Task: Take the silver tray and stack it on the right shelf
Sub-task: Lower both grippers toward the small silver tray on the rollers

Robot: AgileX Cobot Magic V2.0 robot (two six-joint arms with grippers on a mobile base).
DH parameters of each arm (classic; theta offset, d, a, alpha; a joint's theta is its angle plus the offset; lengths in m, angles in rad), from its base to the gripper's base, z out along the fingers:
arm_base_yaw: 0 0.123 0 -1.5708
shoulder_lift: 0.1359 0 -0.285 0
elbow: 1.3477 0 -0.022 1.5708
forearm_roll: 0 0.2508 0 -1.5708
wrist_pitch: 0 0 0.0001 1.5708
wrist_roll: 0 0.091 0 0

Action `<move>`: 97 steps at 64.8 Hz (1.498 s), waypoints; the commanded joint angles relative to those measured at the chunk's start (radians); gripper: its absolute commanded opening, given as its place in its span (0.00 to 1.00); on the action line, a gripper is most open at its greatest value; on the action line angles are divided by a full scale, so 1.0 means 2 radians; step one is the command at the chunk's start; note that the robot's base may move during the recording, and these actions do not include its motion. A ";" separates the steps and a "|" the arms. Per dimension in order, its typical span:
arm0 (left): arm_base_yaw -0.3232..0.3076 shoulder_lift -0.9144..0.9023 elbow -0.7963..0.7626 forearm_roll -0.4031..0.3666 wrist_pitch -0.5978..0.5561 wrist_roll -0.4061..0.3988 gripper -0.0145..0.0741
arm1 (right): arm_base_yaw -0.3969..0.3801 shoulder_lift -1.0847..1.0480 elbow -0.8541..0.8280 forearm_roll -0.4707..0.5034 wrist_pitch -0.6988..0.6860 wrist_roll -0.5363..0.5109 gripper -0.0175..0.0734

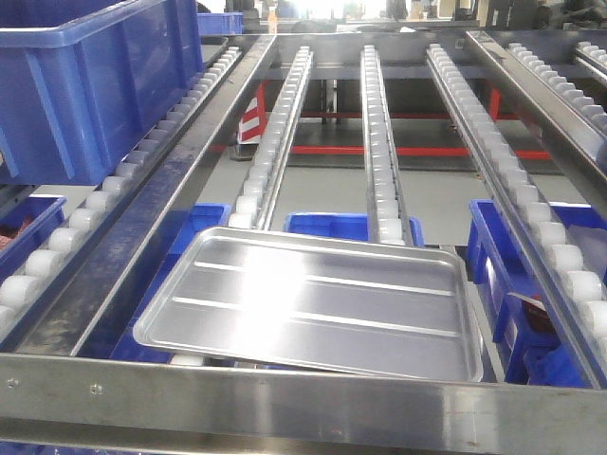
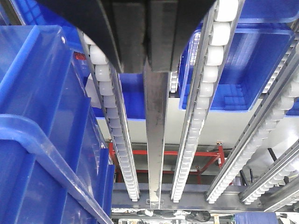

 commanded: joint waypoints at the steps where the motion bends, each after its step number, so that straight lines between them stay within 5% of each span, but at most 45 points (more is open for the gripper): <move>1: 0.001 -0.007 0.008 -0.004 -0.047 0.002 0.06 | -0.002 -0.011 -0.009 -0.001 -0.047 -0.005 0.25; 40: 0.001 -0.007 0.008 -0.004 -0.051 0.002 0.06 | -0.002 -0.011 -0.009 -0.003 -0.049 -0.005 0.25; 53: 0.001 -0.007 -0.008 -0.035 -0.087 0.002 0.06 | -0.002 -0.011 -0.010 -0.001 -0.134 -0.005 0.25; 59: 0.001 0.002 -0.054 -0.015 -0.066 0.002 0.06 | -0.002 -0.009 -0.035 -0.001 -0.154 -0.005 0.25; 67: -0.001 0.046 -0.160 0.045 -0.001 0.002 0.06 | -0.001 0.015 -0.106 -0.001 -0.097 -0.005 0.25; 79: -0.001 0.154 -0.298 0.011 0.110 0.002 0.06 | 0.018 0.098 -0.201 -0.001 -0.056 0.001 0.26; 87: -0.006 0.224 -0.357 0.009 0.121 0.002 0.06 | 0.039 0.162 -0.247 -0.001 -0.028 0.001 0.26; 97: -0.039 0.296 -0.379 0.010 0.124 0.004 0.17 | 0.072 0.237 -0.274 -0.001 0.007 0.001 0.46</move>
